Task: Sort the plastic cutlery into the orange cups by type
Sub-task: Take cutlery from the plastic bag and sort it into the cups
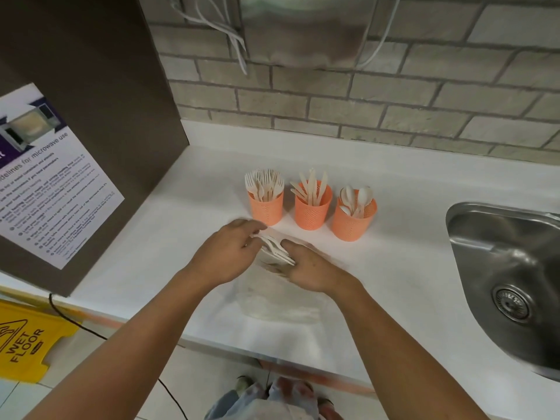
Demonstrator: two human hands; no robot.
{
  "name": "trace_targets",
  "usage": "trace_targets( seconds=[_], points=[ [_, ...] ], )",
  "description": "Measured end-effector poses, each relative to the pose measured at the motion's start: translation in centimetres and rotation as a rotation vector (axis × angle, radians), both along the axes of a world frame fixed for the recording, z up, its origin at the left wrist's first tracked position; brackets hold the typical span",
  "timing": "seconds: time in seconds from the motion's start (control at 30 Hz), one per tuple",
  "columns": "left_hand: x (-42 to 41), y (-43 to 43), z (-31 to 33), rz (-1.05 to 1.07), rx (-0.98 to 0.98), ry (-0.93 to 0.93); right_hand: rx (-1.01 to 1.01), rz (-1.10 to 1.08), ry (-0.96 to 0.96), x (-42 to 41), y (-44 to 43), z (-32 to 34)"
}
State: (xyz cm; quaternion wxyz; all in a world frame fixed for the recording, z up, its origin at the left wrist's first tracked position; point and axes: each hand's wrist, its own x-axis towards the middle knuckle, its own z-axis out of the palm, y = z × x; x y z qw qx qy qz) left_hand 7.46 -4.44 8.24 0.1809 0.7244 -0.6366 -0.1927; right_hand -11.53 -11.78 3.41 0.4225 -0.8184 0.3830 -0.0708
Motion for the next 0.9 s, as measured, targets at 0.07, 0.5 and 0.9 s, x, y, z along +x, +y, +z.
trace_targets(
  seconds=[0.07,0.5,0.9],
  points=[
    [-0.1,-0.1,0.2,0.045,-0.072,0.039,0.039,-0.029,-0.074,-0.1,0.2,0.5],
    [-3.4,-1.2,-0.5,0.237,-0.215,0.430,0.086,-0.083,-0.117,0.4,0.3,1.9],
    [-3.7,-1.7,-0.4,0.287,-0.519,0.190,0.267,-0.090,-0.166,0.1,0.8,2.1]
  ],
)
